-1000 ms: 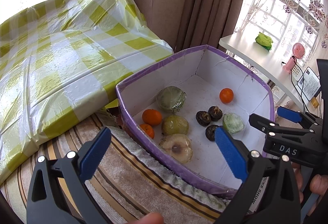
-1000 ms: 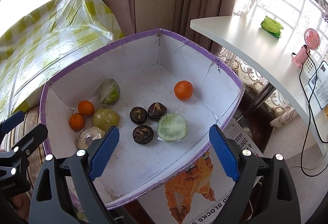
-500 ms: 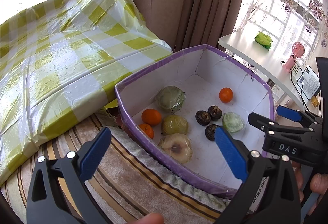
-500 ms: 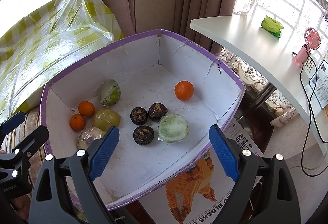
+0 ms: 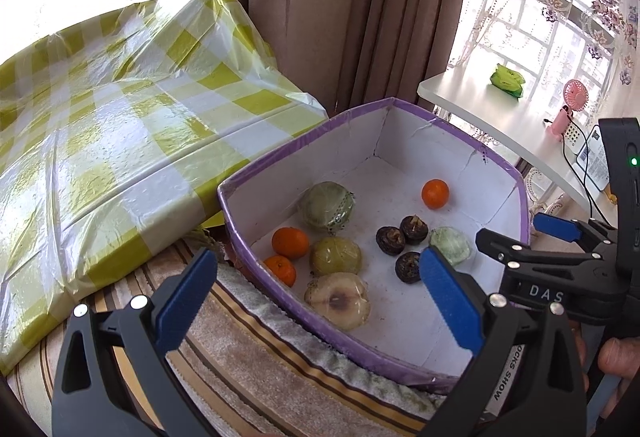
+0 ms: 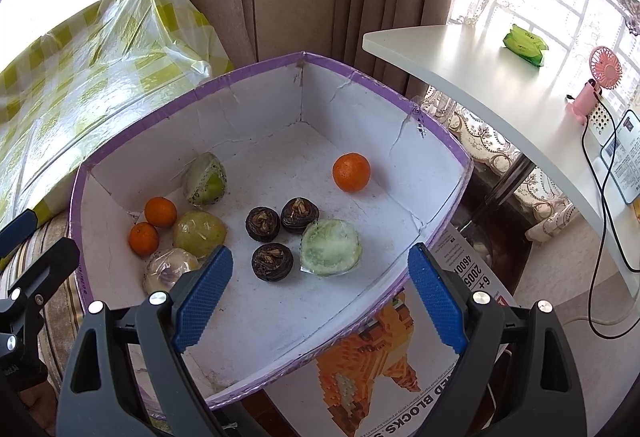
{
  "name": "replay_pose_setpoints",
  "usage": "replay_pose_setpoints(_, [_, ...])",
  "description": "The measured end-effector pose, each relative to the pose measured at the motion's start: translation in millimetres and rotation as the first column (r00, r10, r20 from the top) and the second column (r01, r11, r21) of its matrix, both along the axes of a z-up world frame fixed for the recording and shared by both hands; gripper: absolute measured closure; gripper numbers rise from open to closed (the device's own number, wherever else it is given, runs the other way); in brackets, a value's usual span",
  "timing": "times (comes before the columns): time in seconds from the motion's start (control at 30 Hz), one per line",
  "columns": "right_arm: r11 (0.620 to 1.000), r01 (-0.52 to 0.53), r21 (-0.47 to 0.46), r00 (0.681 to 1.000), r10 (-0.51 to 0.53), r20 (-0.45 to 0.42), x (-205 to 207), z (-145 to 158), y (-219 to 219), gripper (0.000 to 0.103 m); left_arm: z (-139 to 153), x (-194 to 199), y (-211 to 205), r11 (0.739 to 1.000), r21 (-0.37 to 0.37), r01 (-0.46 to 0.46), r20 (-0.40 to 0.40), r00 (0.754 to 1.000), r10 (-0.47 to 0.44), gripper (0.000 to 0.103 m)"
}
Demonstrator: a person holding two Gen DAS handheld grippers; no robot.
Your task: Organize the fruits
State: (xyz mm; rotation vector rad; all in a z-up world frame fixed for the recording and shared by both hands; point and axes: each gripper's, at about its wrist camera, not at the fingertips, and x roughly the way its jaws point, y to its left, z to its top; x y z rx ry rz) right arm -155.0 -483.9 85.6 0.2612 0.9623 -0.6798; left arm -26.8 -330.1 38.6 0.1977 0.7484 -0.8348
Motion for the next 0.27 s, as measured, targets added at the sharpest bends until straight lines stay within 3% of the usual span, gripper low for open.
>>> replay_pose_setpoints(0.13, [0.999,-0.035,0.000,0.999,0.035,0.027,8,8,11,0.017,8,9,15,1.000,-0.030,0.001,-0.049,0.999,-0.003,0.002])
replay_pose_setpoints(0.27, [0.988,-0.151,0.026,0.985,0.148,0.086,32,23,42,0.017,22,19,61,0.996,-0.037,-0.082,-0.041,0.996,0.081,0.002])
